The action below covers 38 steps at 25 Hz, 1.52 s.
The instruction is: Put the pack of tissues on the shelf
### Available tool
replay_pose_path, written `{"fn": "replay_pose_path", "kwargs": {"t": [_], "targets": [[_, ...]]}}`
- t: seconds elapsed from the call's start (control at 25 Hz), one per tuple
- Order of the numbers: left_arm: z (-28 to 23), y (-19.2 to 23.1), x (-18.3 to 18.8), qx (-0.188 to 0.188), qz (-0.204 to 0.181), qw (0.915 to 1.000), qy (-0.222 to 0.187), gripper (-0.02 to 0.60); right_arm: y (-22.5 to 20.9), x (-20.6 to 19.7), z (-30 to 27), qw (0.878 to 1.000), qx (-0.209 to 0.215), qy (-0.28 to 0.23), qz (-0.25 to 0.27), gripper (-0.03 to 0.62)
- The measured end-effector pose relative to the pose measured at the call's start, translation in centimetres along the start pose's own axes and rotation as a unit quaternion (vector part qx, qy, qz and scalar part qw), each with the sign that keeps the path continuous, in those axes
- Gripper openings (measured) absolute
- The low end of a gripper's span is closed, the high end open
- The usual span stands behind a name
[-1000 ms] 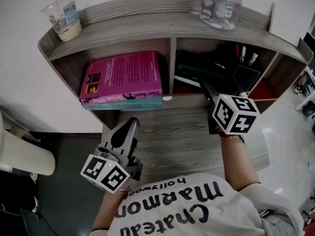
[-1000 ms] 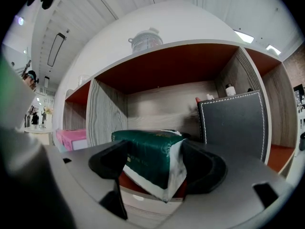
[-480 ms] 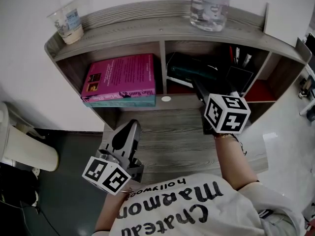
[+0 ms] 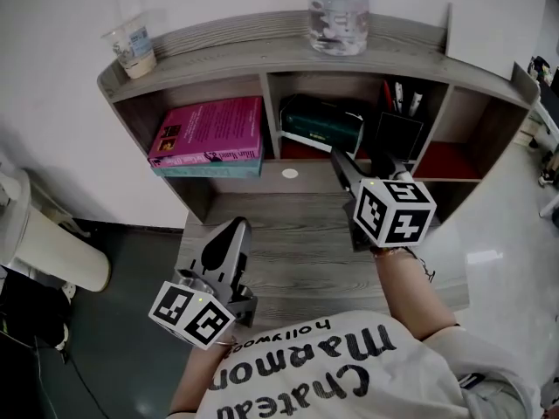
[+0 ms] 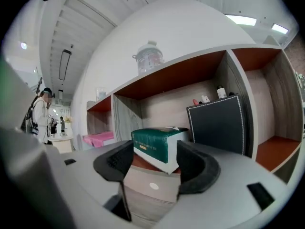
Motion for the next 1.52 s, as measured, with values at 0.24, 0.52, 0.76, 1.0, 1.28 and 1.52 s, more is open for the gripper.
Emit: {"fn": "replay_pose_path", "kwargs": {"t": [0.24,0.52,0.76,1.0,1.28,1.52], "targets": [[0.4,-4.2,-1.0,0.008,-0.008,0.9999,-0.012,0.017,-1.2,-0.7,3.9,0.999,0.034,0.001,-0.005,0.239],[0.9,-9.6,-1.6,0.012,-0.014,0.9997,-0.016,0.017,-2.4,-0.9,9.6,0.996,0.082,0.004,-0.025,0.190],[0.0,-14.2,-2.6,0.011,-0.020,0.9997,-0.012,0.017,-4.8,-1.0,14.4,0.994,0.106,-0.004,-0.037,0.130],[-0.8,-18.6,-4.6,0.011,-0.023,0.9997,-0.004,0.017,-7.5,-1.9,18.6,0.993,0.115,-0.001,-0.035,0.080],[-1.1,-22.2,-7.8,0.018,-0.017,0.9997,0.008,0.017,-10.4,-3.2,22.1,0.994,0.108,0.010,-0.032,0.008],[-1.0,-24.1,-9.4,0.023,-0.006,0.9997,0.006,0.017,-11.7,-4.7,24.0,0.993,0.114,0.024,-0.024,0.008]]}}
Point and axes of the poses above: the fingertips, and each gripper's own axes: z backward along the fingers, y to its left, x out of its top, the point moved 4 cm from there along z, backward along the fingers, and after that the axes turned 3 degrees about y, right-handed, at the moved point
